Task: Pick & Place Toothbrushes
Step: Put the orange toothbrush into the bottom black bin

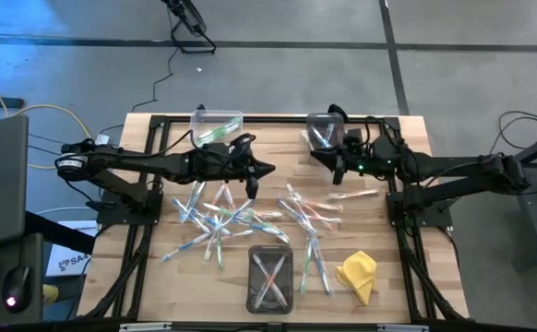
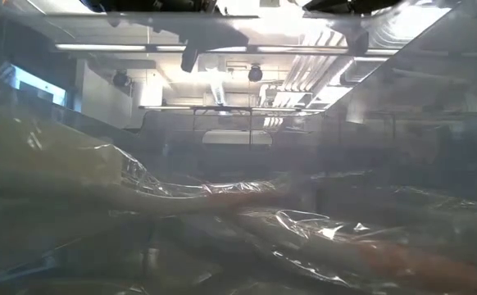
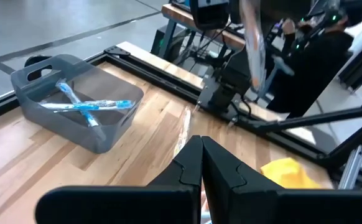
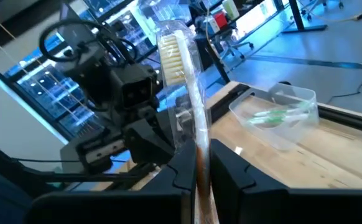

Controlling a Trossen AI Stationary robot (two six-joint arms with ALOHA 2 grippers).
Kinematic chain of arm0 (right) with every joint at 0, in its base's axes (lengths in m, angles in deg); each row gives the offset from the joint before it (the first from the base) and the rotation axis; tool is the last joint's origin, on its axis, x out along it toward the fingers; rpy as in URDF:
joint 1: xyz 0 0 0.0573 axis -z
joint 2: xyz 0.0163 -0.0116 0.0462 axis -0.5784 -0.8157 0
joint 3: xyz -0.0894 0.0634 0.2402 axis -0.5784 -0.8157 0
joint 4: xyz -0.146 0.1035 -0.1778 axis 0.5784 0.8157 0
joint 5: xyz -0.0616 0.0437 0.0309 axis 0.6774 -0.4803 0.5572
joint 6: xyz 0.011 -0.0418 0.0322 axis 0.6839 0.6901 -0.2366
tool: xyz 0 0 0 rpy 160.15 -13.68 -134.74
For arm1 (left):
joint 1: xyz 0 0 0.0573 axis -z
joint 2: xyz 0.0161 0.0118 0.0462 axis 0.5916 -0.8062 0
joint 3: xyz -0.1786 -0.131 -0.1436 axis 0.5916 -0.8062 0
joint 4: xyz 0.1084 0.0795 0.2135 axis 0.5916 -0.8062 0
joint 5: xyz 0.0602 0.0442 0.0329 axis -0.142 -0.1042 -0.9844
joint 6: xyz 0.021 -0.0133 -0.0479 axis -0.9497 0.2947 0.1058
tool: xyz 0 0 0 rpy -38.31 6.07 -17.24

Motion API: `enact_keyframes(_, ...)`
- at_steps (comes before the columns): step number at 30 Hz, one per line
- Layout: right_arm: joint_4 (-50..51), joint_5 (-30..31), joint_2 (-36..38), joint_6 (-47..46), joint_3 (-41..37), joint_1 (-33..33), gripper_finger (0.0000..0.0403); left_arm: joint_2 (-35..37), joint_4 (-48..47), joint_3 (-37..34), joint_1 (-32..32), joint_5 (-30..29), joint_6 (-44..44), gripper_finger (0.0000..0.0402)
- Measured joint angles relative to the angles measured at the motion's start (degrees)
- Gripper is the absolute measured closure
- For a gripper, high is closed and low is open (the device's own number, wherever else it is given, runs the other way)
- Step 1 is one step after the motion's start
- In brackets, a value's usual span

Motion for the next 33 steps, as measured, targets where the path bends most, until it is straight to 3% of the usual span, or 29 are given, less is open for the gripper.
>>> enact_keyframes(7,1.43,-0.02,-0.02,-0.01,0.00,0.00,0.0383,-0.57,3.67,0.00,0.00,-0.07,-0.92,0.0395)
enact_keyframes(19,1.32,-0.02,-0.04,1.29,0.00,0.00,0.0383,-0.87,11.00,0.00,0.00,-0.04,0.08,0.0275)
enact_keyframes(33,0.22,0.17,-0.07,2.40,0.00,0.00,0.0382,-0.87,14.35,0.00,0.00,-0.04,0.10,0.0270)
